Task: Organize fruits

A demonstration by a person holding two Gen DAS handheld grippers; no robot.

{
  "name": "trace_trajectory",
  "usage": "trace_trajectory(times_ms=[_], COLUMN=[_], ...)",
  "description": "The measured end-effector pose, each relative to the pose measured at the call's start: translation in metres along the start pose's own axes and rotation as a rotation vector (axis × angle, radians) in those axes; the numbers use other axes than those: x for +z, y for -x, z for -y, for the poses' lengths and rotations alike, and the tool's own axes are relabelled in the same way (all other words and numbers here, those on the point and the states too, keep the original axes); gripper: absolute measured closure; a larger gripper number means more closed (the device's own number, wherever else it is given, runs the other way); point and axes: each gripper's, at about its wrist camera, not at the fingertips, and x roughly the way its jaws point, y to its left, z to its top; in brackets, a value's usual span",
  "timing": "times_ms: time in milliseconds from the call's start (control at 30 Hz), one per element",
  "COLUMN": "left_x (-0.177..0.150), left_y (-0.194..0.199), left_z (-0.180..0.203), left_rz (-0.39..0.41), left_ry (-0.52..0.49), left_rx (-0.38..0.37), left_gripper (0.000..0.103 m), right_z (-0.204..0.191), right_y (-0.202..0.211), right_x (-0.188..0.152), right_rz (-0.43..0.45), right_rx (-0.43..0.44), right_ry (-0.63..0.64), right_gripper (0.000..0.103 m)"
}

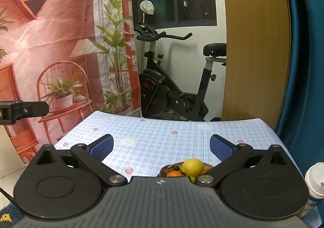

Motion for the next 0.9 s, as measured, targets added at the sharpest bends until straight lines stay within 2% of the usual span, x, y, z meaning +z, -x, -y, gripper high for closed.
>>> trace_trajectory(times_ms=[900], left_x=[-0.0015], left_y=[0.0065], left_z=[0.0032], left_rz=[0.015], left_ry=[-0.003], left_rx=[0.051], left_gripper=[0.003], right_z=[-0.0010], right_y=[0.0021], right_x=[-0.0022], right_rz=[-0.002], right_rx=[0.002], right_ry=[-0.002], right_gripper=[0.000])
